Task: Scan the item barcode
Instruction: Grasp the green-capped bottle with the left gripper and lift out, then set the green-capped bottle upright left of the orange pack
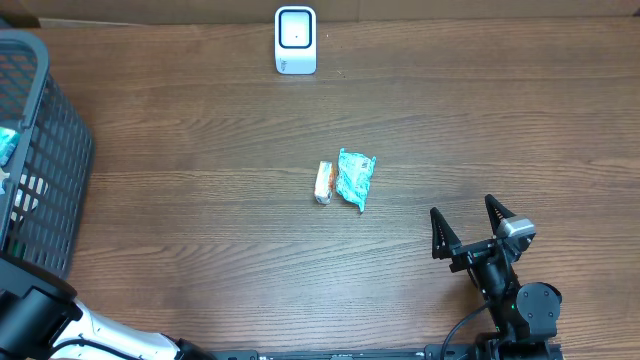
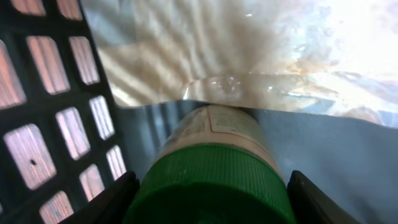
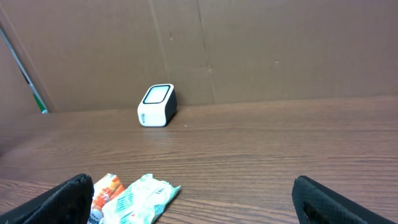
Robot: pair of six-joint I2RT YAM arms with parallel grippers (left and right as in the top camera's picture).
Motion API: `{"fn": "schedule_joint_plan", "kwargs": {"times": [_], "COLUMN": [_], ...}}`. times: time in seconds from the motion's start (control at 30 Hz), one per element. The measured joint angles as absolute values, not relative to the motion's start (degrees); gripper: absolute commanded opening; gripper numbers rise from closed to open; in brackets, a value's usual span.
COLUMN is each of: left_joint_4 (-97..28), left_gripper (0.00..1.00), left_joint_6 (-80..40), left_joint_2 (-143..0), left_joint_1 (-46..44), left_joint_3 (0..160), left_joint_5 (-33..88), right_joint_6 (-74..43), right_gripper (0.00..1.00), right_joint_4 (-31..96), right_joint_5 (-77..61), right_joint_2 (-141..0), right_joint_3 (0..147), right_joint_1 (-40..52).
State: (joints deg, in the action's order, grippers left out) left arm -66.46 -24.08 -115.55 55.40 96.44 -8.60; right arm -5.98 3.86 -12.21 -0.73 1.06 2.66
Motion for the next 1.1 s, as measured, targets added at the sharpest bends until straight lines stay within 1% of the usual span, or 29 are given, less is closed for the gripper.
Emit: {"fn": "schedule_joint_plan", "kwargs": {"times": [0.07,0.17,0.27,0.53,0.83,1.0,1.1], "left_joint_4": [-67.96,-69.54,-70.85,-74.63,-76.93,-77.14,-79.35], "left_gripper": [0.29,0.35,0.37,0.38,0.36,0.37,0.36], "left_joint_6": [-24.05,-24.05,-24.05,-24.05,-24.08,-24.08,-23.79], "left_joint_2": [-115.68,-116.16,-116.31,-116.42,-116.40,-114.78,-111.74], "left_joint_1": [55.37,55.37,55.37,55.37,55.13,54.15,51.59], "left_joint_3": [97.91,102.45,108.88,128.92,147.83,152.27,152.53], "left_joint_5": [-7.16,-4.43,-1.34,10.85,31.20,39.72,42.68], "right_joint_6": [-5.98,-6.00,-6.00,-5.98,-5.98,-6.00,-5.98], "right_gripper": [1.00,1.00,1.00,1.00,1.00,1.00,1.00], "right_joint_4": [3.86,3.90,3.88,3.88,3.86,3.88,3.88], "right_joint_5": [-12.21,-12.21,-12.21,-12.23,-12.21,-12.21,-12.21], "right_joint_2": [-0.73,-0.73,-0.73,-0.73,-0.73,-0.73,-0.73], "right_joint_3": [1.06,1.06,1.06,1.06,1.06,1.06,1.06], "right_joint_1": [2.66,2.66,2.66,2.66,2.66,2.66,2.66]}}
